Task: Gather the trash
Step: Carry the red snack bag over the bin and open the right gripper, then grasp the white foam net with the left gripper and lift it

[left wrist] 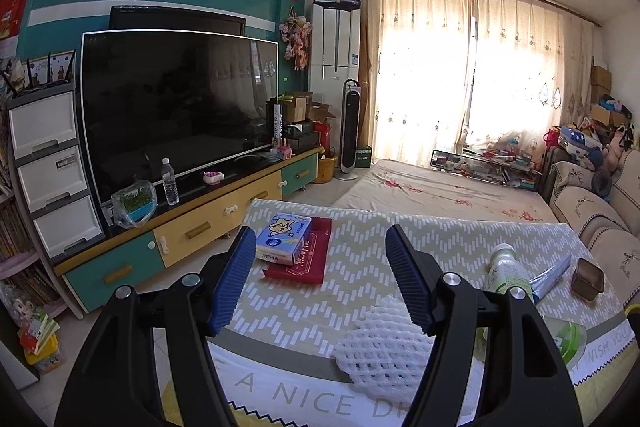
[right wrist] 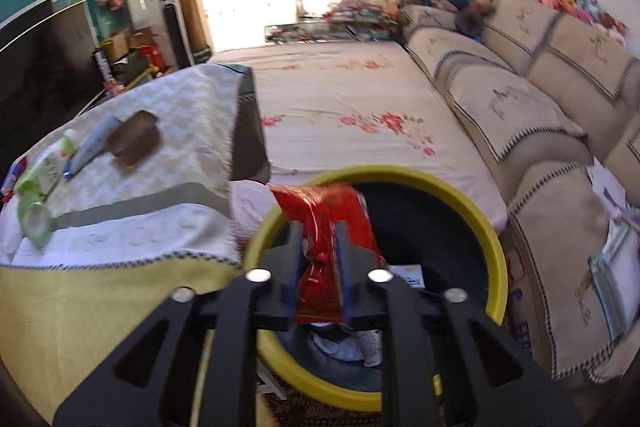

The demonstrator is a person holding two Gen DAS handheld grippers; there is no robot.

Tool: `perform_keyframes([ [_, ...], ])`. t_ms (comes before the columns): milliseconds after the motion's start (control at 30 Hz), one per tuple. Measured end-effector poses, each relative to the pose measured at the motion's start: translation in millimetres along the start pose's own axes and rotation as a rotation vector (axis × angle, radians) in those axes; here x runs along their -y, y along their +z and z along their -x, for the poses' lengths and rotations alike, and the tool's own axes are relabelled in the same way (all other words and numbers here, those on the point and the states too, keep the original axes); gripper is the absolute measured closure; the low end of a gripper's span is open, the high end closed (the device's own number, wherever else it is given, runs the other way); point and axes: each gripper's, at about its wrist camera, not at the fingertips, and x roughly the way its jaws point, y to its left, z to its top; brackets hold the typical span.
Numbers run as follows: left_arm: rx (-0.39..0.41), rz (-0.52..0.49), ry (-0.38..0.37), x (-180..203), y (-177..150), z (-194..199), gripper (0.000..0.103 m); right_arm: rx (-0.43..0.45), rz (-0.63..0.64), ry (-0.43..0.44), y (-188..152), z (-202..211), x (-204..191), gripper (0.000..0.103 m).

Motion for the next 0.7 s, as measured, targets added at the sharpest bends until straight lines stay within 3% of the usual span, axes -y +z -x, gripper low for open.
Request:
perform_keyframes([
  [33, -0.003, -0.003, -0.009, 1.0, 0.2, -1.2, 0.036, 0.0, -0.023, -0.007, -1.7, -2.8, 6.0, 0.064],
  [300, -0.062, -0.052, -0.096, 18.1, -4.3, -8.6, 0.031, 0.075, -0.045, 0.1, 10.3, 15.2, -25.2, 0.058],
  [600, -0.263, -0.054, -0.173, 38.1, -25.2, -40.6, 0.026, 0.059, 0.024, 0.186, 11.3, 11.9, -80.7, 0.057],
  [700, -0.337, -0.065, -0.213, 48.0, -36.2, -51.3, 0.02, 0.041, 0.032, 0.199, 9.3, 7.9, -85.9, 0.057],
])
